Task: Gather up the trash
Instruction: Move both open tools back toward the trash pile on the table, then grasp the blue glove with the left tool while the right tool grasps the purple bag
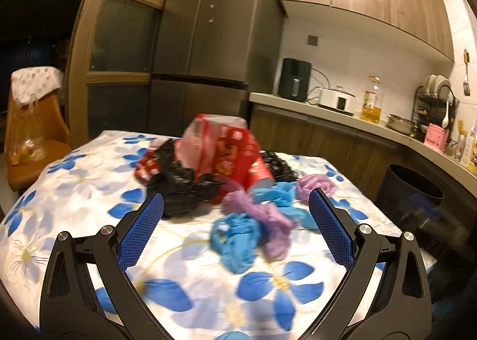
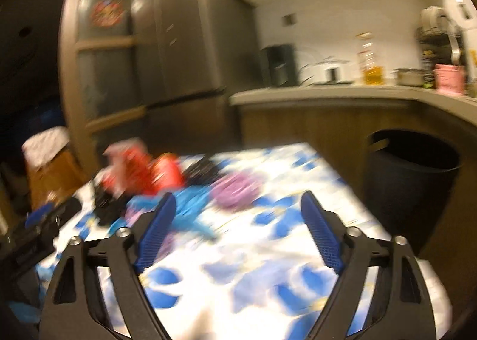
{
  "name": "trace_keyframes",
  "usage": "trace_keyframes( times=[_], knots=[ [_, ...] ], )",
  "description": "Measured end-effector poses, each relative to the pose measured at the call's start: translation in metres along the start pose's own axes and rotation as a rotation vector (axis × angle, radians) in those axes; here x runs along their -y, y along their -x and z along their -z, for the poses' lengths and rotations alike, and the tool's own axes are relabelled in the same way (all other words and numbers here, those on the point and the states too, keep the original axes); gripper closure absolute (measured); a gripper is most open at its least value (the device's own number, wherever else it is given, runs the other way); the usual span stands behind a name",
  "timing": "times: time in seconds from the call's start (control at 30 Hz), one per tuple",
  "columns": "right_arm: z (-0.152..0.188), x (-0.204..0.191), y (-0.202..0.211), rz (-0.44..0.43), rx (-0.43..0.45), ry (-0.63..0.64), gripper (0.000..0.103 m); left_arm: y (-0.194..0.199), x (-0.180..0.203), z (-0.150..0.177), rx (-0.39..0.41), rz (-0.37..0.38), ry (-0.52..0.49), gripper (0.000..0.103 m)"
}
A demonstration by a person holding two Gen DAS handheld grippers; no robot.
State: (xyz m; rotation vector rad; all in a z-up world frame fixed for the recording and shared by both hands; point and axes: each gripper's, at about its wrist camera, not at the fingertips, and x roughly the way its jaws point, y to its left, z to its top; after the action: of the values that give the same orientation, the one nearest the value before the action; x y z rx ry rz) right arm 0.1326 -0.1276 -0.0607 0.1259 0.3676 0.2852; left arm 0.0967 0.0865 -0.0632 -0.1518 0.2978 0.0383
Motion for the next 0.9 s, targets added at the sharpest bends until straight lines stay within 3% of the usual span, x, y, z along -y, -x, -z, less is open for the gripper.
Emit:
trace_keyframes(
  times=[0.13,0.37,0.47,0.53,0.63,0.9],
  knots=[
    [0.017,-0.034,-0.031,-0.066,-0.089,0.058,0.038,0.007,-0.02,-0.001,0.014,-0.026,0.021,0.007],
    [0.025,-0.065,-0.067,-0.14,-0.194,0.085,0.045,0.006,-0.041,-0.001,0.003,-0.046,0.054,0.007],
    [0.03,-0.071,-0.079,-0.157,-0.249,0.103,0.062,0.001,-0.043,0.001,-0.01,-0.045,0.052,0.007],
    [0.03,-0.071,-0.085,-0.178,-0.27,0.104,0.087,-0.002,-0.042,0.002,-0.018,-0.039,0.048,0.007],
    [0.028,-0.069,-0.08,-0.217,-0.26,0.108,0.101,-0.007,-0.038,0.003,-0.033,-0.029,0.054,0.007],
    [0.002,-0.05,-0.023,-0.214,-0.092,0.117,0.101,-0.026,-0.012,0.009,-0.086,0.019,0.031,0.012]
  ],
)
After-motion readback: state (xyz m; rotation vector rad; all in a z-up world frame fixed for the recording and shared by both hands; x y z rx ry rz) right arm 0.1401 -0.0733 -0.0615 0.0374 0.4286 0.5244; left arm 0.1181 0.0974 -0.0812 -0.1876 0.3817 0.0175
